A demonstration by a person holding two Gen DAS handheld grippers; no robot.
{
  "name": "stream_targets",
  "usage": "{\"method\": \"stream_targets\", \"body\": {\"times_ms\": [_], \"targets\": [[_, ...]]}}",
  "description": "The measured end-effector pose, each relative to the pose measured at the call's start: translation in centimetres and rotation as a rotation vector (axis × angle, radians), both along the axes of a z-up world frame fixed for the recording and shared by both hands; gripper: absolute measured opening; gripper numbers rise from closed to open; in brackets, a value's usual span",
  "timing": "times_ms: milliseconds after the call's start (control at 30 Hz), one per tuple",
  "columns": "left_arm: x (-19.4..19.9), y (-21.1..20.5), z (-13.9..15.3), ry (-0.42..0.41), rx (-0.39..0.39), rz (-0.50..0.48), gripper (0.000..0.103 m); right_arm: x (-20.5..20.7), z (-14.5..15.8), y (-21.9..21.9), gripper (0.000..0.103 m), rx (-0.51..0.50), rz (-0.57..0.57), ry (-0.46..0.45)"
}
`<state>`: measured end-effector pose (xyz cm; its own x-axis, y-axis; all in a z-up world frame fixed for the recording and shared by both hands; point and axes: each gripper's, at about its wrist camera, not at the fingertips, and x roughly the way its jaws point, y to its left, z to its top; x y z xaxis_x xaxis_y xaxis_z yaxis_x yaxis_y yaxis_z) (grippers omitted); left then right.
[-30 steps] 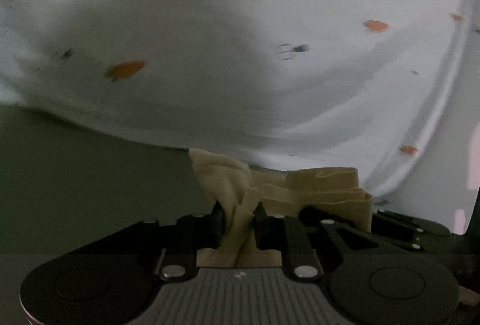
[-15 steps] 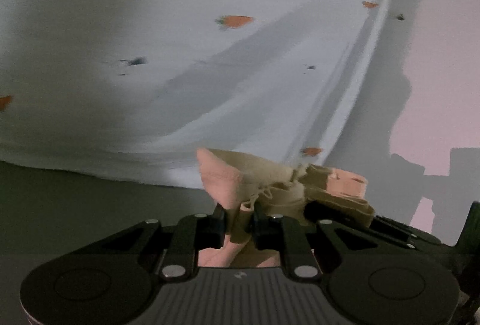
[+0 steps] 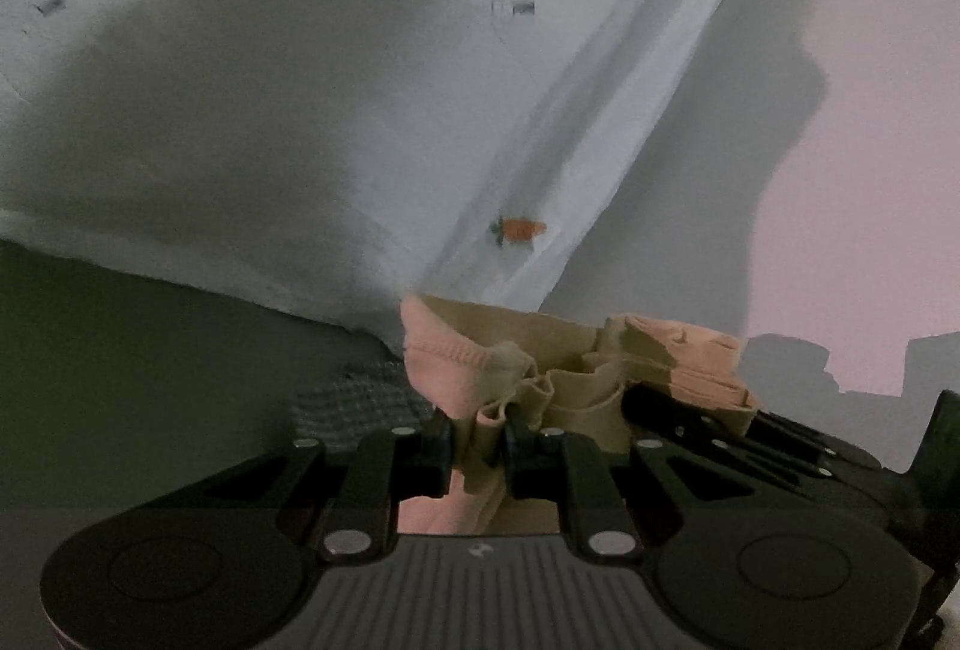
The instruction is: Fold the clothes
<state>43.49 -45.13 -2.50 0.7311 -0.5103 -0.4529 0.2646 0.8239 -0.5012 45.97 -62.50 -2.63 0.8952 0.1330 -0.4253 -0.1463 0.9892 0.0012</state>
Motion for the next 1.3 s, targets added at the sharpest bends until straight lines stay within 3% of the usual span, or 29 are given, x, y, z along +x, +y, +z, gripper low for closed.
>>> {"method": "stream_targets", "body": {"times_ms": [133,200,300,367,400,500,567,600,667,767,800,867,900,1067,1233,1300], "targets": [[6.9,-3.6,-2.8,0.039,0.057,0.039,0.017,4.8,-1.9,-5.2,0.023,-0.010,-0.004,0.041],[10.7,-4.6,-4.7,0.034,0.126,0.069,0.021,7.2,-2.8,-7.7,0.024,-0.015,-0.007,0.062],[16.1,-4.9,-8.1,0.055,0.270,0.142,0.020,11.6,-5.3,-10.7,0.032,-0.029,-0.051,0.111],[18.6,-4.0,-9.5,0.105,0.295,0.173,0.020,14.7,-7.5,-11.4,0.039,-0.058,-0.117,0.150],[19.1,-3.5,-9.7,0.112,0.283,0.185,0.021,14.8,-7.7,-11.6,0.041,-0.066,-0.137,0.133],[18.8,-3.1,-9.5,0.083,0.257,0.183,0.038,14.5,-7.9,-11.8,0.056,-0.093,-0.180,0.067],[17.4,-4.3,-9.4,0.056,0.256,0.127,0.046,12.9,-7.5,-11.6,0.057,-0.114,-0.188,0.017],[17.1,-5.0,-9.5,0.054,0.252,0.087,0.049,12.2,-7.5,-11.5,0.054,-0.103,-0.177,0.012],[16.6,-6.5,-10.1,0.059,0.246,0.013,0.053,11.1,-8.1,-11.7,0.035,-0.024,-0.132,0.051],[17.6,-8.2,-12.7,0.150,0.262,-0.011,0.056,10.6,-10.2,-11.1,0.035,0.008,-0.118,0.133],[18.3,-8.2,-13.5,0.187,0.241,-0.002,0.054,10.5,-10.8,-10.7,0.035,-0.010,-0.122,0.159],[19.3,-7.8,-14.5,0.236,0.192,0.006,0.037,10.0,-11.2,-10.1,0.035,-0.017,-0.126,0.171],[19.5,-7.6,-14.5,0.242,0.175,-0.005,0.005,9.5,-11.2,-9.8,0.035,-0.008,-0.132,0.170],[17.8,-5.8,-11.8,0.136,0.189,-0.004,0.005,8.5,-11.1,-9.2,0.035,0.003,-0.171,0.166],[17.8,-5.3,-14.7,0.211,0.251,0.022,0.006,9.0,-11.6,-9.1,0.040,0.029,-0.166,0.196],[17.9,-5.2,-16.1,0.245,0.279,0.032,0.007,10.2,-12.7,-9.5,0.040,0.096,-0.177,0.248]]}}
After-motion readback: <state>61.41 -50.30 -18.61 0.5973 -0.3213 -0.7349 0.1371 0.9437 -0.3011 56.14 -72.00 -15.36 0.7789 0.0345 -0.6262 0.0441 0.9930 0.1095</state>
